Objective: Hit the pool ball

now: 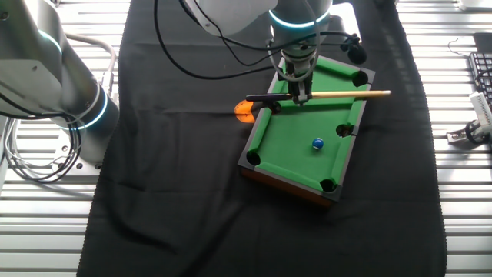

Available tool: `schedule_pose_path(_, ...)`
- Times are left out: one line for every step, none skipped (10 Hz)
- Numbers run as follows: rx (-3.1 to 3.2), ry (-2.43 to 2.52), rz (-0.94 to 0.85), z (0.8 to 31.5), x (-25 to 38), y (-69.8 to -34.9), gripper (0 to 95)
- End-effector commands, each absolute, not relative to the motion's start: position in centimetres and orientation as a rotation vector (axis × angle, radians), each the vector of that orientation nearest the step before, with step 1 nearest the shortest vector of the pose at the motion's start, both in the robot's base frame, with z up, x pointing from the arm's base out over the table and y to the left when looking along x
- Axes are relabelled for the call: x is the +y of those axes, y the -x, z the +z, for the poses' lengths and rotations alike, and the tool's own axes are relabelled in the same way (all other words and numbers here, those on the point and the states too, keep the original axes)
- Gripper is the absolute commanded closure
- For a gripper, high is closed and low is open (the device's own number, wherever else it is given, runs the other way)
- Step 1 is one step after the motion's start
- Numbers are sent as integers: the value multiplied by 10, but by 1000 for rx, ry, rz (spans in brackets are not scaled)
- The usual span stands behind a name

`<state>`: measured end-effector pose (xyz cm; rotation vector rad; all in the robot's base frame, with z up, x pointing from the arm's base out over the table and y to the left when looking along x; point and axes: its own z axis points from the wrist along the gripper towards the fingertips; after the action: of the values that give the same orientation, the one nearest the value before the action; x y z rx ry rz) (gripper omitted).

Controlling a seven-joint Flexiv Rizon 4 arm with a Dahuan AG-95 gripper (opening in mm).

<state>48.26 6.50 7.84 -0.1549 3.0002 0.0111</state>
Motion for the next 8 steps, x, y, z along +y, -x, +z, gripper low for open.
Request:
schedule_pose_path(3001,155,10,79,65,-484,570)
schedule_pose_path(2999,158,9,80,66,-486,570)
schedule_pose_path(2998,160,12,79,66,-488,570)
schedule_pose_path(2996,163,13,79,66,-489,570)
schedule_pose_path(2996,164,15,79,66,-492,570)
schedule_pose_path(2996,166,15,79,66,-495,570)
schedule_pose_path(2997,165,19,79,67,-497,570)
schedule_pose_path(2998,164,24,79,67,-499,570)
